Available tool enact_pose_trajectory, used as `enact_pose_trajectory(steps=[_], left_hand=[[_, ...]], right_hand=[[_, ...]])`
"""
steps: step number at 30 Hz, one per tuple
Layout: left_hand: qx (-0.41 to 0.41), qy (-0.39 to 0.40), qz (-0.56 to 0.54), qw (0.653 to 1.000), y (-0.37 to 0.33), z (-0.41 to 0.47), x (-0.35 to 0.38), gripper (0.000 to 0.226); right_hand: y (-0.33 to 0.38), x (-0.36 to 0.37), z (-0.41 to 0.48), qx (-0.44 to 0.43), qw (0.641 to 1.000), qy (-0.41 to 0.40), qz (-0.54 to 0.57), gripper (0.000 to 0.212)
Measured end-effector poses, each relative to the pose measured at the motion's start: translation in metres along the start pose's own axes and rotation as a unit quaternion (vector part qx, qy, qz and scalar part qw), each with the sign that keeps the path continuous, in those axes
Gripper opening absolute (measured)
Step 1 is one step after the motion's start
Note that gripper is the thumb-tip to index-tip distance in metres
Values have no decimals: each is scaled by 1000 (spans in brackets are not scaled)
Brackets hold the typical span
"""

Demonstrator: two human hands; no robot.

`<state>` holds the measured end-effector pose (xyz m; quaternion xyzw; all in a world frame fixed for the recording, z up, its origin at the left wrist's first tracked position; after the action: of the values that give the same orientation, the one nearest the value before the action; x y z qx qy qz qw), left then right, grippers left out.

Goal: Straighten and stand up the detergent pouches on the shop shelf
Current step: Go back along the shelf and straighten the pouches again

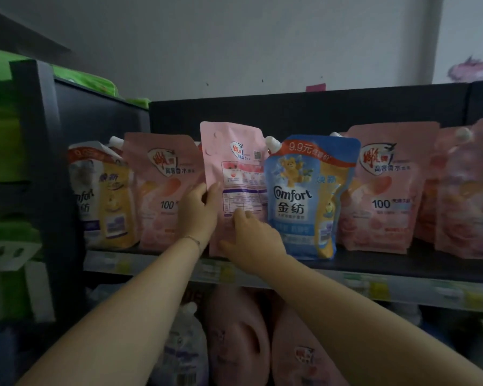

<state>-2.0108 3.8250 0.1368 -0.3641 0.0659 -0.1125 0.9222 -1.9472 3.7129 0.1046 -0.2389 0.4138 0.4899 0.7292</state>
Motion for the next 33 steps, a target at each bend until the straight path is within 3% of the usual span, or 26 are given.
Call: enact_pose_trajectory(steps=[5, 11, 16, 19, 25, 29, 33], left_hand=[[35, -20, -2, 999, -20, -13, 2, 44], [151, 83, -4, 985, -68, -28, 24, 37], [267, 67, 31, 961, -102, -45, 30, 43], [289, 52, 32, 955, -111, -50, 29, 41], [349, 30, 51, 935, -134, -59, 18, 34], [295, 41, -72, 952, -129, -46, 0, 34], [104, 24, -164, 981, -78, -26, -11, 36]], right_hand=[[-4, 17, -6, 60, 997, -9, 39, 69], [-12, 15, -13, 141, 978, 10, 153, 101], [-26, 5, -22, 215, 943, -37, 250, 93], [-30, -4, -27, 235, 922, -95, 292, 83], [-30, -16, -35, 175, 890, -198, 371, 76], [-27, -20, -37, 137, 870, -222, 419, 77], [-20, -32, -40, 73, 866, -235, 435, 70]])
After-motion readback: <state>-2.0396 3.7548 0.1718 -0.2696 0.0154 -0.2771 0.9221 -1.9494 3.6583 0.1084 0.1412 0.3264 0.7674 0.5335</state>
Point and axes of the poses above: each hand's wrist, its own z-axis towards the middle knuckle, its own x-axis out of the palm, y = z × x, the point moved 9 cm from there along z, towards the middle knuckle, and after that the axes turned 11 degrees about -z, right-handed, at the moved point
